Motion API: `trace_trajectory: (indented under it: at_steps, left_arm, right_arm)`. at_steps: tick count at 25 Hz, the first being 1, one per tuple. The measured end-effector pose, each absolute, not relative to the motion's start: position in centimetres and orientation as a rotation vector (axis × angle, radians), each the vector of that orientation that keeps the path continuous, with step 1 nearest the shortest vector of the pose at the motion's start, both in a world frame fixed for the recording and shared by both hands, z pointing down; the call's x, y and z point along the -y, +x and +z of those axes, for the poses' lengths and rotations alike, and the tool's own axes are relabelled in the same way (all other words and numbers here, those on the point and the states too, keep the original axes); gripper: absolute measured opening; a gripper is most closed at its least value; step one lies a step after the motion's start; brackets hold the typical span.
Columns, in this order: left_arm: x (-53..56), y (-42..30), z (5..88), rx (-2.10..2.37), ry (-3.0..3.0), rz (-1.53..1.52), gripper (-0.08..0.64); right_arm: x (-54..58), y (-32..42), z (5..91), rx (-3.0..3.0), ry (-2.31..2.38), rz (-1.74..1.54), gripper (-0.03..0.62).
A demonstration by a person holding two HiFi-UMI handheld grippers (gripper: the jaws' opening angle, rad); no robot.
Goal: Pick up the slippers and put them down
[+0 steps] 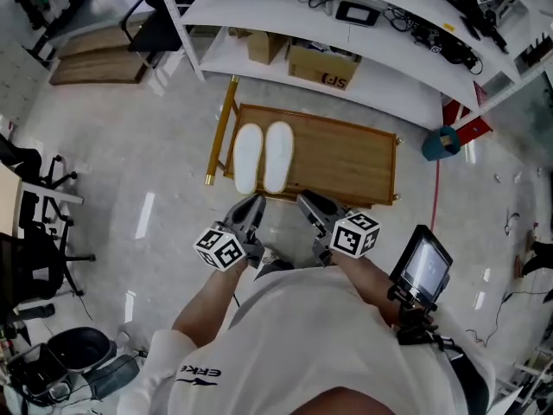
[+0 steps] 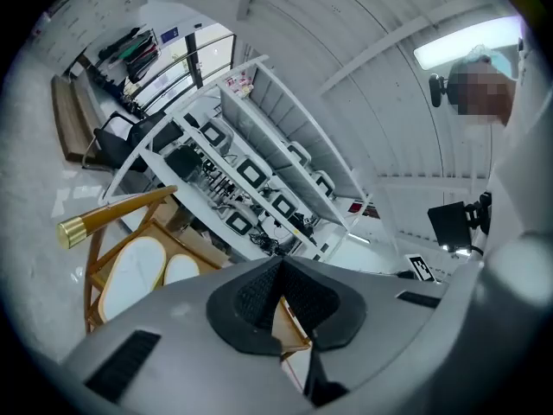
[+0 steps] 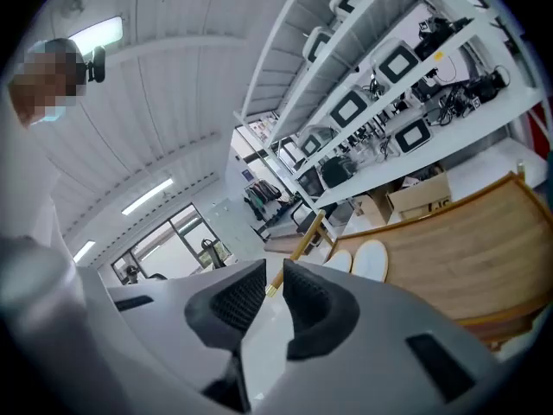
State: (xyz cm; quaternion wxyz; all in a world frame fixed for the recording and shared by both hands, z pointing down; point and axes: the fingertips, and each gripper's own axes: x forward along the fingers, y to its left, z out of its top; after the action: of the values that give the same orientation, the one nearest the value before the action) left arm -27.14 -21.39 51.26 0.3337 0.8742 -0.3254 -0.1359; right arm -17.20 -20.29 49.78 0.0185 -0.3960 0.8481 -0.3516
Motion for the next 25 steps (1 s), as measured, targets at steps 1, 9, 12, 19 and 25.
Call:
trace_trajectory:
  at_steps: [1, 9, 12, 19, 25]
  left_arm:
    - [21.2, -26.6, 50.8, 0.858, 2.294, -0.354, 0.005]
    - [18.3, -20.2, 47.5, 0.963, 2.354, -0.363, 0.005]
    - [16.5, -17.6, 46.9, 0.996, 2.362, -0.345, 0.003]
    - [13.2, -12.6, 46.3, 1.049, 2.382, -0.308, 0.003]
    - [11.7, -9.7, 45.6, 1.061, 2.391, -0.32, 0.003]
  right_arm:
    - [20.2, -16.6, 49.4, -2.645, -1.249, -1.067, 0.054]
    - [17.3, -10.1, 46.2, -2.7, -1.259, -0.92, 0.007]
    - [15.7, -7.7, 45.6, -2.716, -1.26, -0.883, 0.006]
    - [12.7, -3.4, 44.7, -2.753, -1.255, -0.789, 0.006]
    - [11.1, -0.5, 44.1, -2.758, -1.261, -0.763, 0.006]
